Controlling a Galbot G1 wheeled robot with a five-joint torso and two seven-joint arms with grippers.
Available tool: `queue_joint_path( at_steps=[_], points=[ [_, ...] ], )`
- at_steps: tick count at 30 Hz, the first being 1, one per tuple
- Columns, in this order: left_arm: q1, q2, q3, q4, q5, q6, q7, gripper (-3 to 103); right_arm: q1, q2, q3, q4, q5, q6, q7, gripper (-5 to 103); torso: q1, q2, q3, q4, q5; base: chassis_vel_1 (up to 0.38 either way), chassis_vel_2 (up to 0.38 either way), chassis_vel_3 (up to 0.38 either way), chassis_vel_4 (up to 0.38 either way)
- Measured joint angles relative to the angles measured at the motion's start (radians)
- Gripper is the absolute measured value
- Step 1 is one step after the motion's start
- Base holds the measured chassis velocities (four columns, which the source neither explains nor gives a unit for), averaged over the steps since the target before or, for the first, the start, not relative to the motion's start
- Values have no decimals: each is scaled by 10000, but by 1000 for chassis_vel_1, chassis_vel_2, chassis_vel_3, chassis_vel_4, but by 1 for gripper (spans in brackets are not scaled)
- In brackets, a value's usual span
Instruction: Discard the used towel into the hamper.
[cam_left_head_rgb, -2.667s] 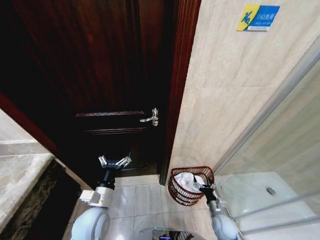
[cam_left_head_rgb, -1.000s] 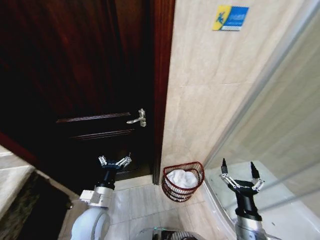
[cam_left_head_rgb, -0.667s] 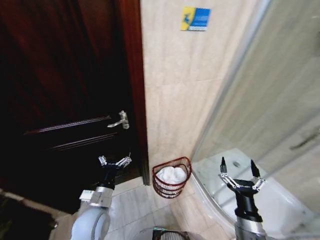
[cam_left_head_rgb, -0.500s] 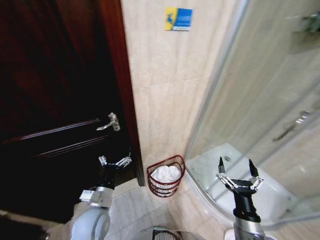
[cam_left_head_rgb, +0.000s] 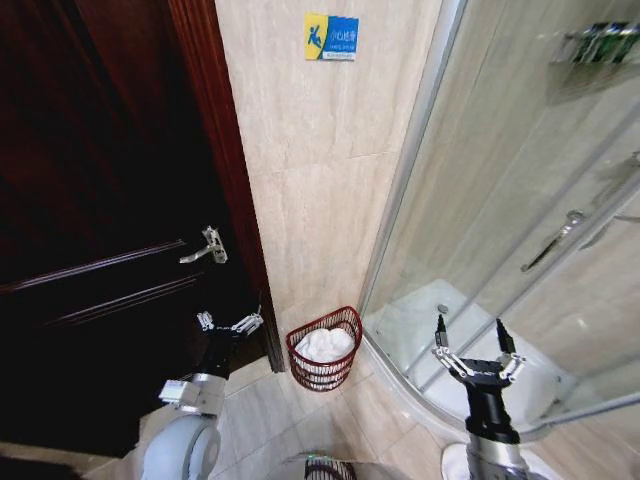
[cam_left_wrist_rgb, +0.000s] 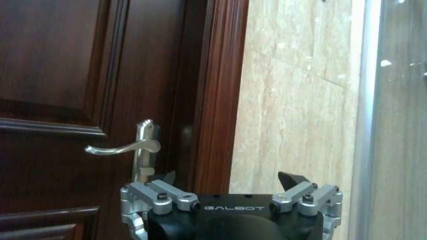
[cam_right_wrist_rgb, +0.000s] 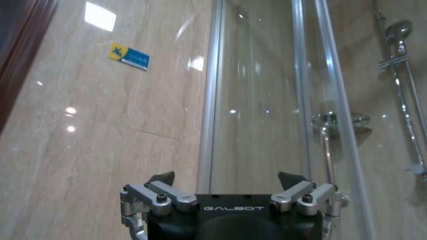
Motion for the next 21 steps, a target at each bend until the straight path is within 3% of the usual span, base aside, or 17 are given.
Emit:
queue_joint_path(
  at_steps=[17, 21],
  points=[
    [11, 0, -1, -1, 0, 0, 0, 100, 110, 0, 153, -308, 227, 216, -226, 100, -13, 7, -5, 1, 2, 237, -227, -223, 219],
    [11, 0, 0, 0, 0, 0, 0, 100, 122, 0, 157, -326, 237, 242, -266, 100, -14, 8, -5, 0, -4, 52, -28, -87, 61]
  ],
)
